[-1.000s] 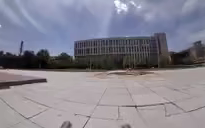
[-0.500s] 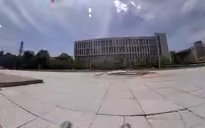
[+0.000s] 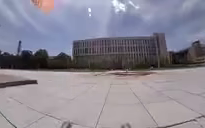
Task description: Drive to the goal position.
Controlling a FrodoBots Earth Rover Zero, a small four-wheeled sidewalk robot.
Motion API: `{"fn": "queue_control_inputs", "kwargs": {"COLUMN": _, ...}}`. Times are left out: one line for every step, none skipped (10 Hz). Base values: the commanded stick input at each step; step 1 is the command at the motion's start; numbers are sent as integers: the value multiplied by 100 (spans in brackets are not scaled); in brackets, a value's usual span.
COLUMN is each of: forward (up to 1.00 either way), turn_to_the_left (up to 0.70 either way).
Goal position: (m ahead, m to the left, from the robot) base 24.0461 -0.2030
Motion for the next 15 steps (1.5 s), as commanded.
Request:
{"fn": "queue_control_inputs", "kwargs": {"forward": 70, "turn_to_the_left": 0}}
{"fn": "queue_control_inputs", "kwargs": {"forward": 70, "turn_to_the_left": 0}}
{"fn": "queue_control_inputs", "kwargs": {"forward": 70, "turn_to_the_left": 0}}
{"fn": "queue_control_inputs", "kwargs": {"forward": 70, "turn_to_the_left": 0}}
{"fn": "queue_control_inputs", "kwargs": {"forward": 70, "turn_to_the_left": 0}}
{"fn": "queue_control_inputs", "kwargs": {"forward": 70, "turn_to_the_left": 0}}
{"fn": "queue_control_inputs", "kwargs": {"forward": 70, "turn_to_the_left": 0}}
{"fn": "queue_control_inputs", "kwargs": {"forward": 70, "turn_to_the_left": 0}}
{"fn": "queue_control_inputs", "kwargs": {"forward": 70, "turn_to_the_left": 0}}
{"fn": "queue_control_inputs", "kwargs": {"forward": 70, "turn_to_the_left": 0}}
{"fn": "queue_control_inputs", "kwargs": {"forward": 70, "turn_to_the_left": 0}}
{"fn": "queue_control_inputs", "kwargs": {"forward": 70, "turn_to_the_left": 0}}
{"fn": "queue_control_inputs", "kwargs": {"forward": 70, "turn_to_the_left": -6}}
{"fn": "queue_control_inputs", "kwargs": {"forward": 70, "turn_to_the_left": -20}}
{"fn": "queue_control_inputs", "kwargs": {"forward": 70, "turn_to_the_left": -26}}
